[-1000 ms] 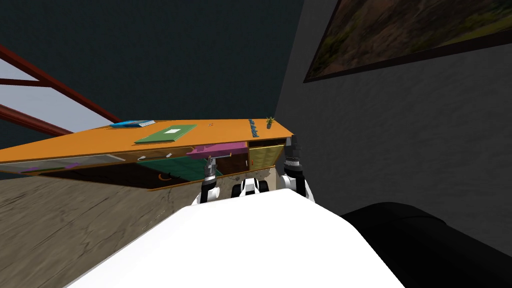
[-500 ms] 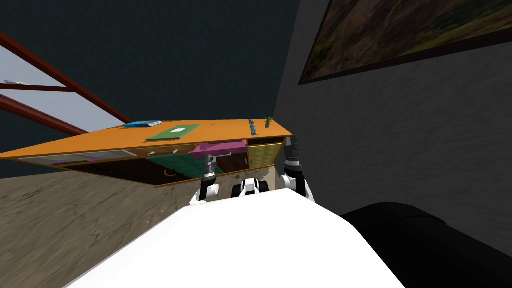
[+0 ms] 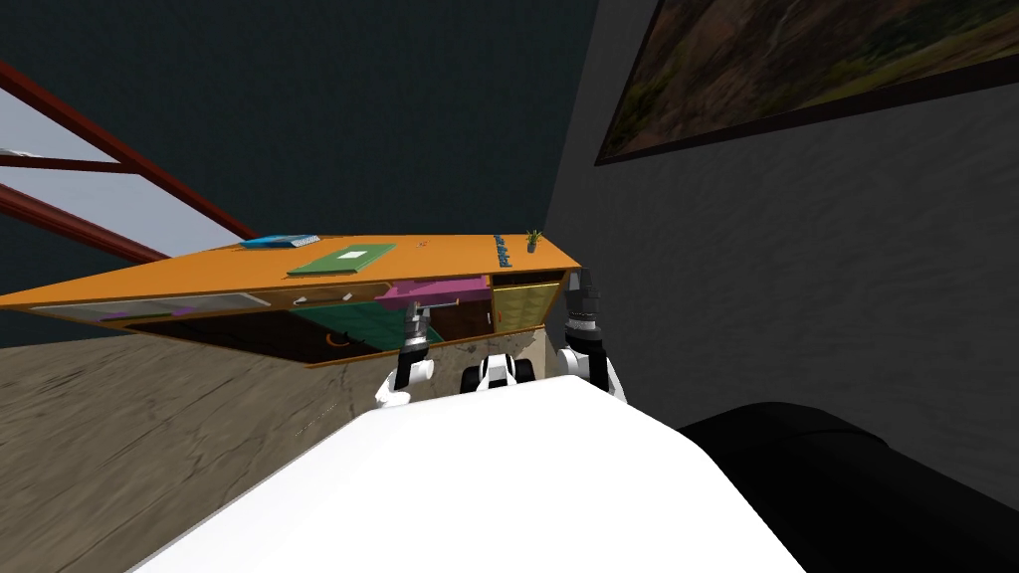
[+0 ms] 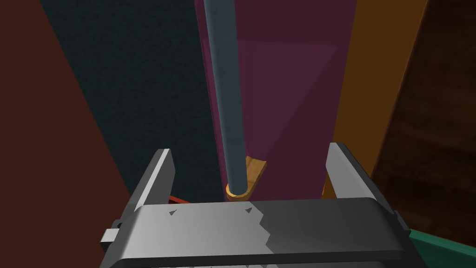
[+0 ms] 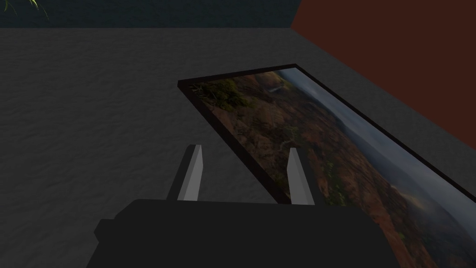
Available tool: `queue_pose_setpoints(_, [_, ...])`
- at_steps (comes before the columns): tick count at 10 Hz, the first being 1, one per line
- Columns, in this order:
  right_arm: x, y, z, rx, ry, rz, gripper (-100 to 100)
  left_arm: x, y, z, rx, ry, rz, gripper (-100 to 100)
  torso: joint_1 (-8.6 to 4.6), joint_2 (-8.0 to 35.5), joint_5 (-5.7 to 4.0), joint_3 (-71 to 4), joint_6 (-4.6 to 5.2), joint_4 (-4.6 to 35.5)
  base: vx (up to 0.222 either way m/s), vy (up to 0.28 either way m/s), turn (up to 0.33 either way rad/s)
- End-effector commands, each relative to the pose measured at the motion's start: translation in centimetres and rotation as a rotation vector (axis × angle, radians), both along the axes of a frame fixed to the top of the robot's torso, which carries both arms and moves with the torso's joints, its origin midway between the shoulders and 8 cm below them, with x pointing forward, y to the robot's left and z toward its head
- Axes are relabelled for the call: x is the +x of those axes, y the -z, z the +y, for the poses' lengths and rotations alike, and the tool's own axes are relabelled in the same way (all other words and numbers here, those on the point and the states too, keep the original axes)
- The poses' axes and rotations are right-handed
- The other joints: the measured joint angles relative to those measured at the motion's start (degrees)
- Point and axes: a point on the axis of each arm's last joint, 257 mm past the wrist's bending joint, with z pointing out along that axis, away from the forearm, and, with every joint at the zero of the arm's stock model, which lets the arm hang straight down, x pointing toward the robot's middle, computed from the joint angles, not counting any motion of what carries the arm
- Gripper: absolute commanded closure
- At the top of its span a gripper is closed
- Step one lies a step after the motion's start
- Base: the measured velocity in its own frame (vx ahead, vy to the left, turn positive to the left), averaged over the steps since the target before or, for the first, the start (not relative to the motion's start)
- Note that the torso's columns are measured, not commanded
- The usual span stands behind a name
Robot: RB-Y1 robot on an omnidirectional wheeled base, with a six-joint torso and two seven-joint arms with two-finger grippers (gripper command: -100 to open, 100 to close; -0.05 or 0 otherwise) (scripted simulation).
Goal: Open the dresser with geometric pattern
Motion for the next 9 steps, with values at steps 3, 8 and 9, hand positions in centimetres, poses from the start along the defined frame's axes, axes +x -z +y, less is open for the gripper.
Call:
queue_pose_setpoints(3, [0.0, 0.0, 0.0, 0.0, 0.0, 0.0, 0, 2.2, -2.9, 0.7, 0.0, 0.006, -0.019, -100, -0.15, 0.3, -0.17, 0.2, -0.08, 0.3, -0.037, -0.02, 0.012])
queue_pose_setpoints(8, [0.0, 0.0, 0.0, 0.0, 0.0, 0.0, 0, 1.6, -0.4, 0.7, -0.012, 0.0, 0.045, 0, -0.11, 0.1, -0.04, 0.1, 0.03, 0.1, -0.01, -0.005, 0.001])
queue_pose_setpoints(9, [0.0, 0.0, 0.0, 0.0, 0.0, 0.0, 0, 1.6, -0.1, 0.7, -0.013, -0.001, 0.054, 0, -0.05, -0.1, 0.04, 0.0, 0.06, -0.1, 0.0, 0.0, 0.0])
